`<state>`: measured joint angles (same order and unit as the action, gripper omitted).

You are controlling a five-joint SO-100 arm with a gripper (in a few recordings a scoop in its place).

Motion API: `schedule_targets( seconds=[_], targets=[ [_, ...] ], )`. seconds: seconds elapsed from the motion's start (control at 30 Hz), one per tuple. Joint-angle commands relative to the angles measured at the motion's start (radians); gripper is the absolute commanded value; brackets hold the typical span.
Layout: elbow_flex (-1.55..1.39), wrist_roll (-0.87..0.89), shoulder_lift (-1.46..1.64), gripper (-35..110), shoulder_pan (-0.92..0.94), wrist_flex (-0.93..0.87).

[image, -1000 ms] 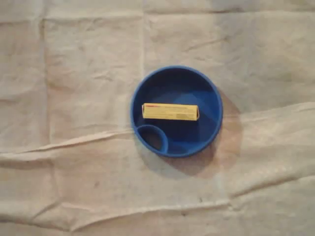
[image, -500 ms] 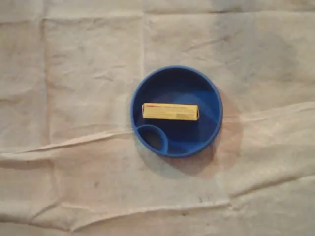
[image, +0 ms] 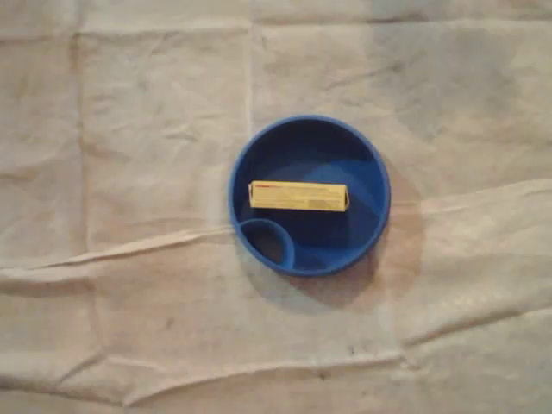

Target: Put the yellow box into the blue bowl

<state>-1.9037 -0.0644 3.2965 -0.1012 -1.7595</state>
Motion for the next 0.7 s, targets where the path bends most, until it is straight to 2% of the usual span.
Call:
schedule_targets(
  seconds=[0.0,0.67],
  targets=[
    [0.006,0.006,0.038,0,0.003,0.000],
    [0.006,0.009,0.038,0,0.014,0.000]
  ],
)
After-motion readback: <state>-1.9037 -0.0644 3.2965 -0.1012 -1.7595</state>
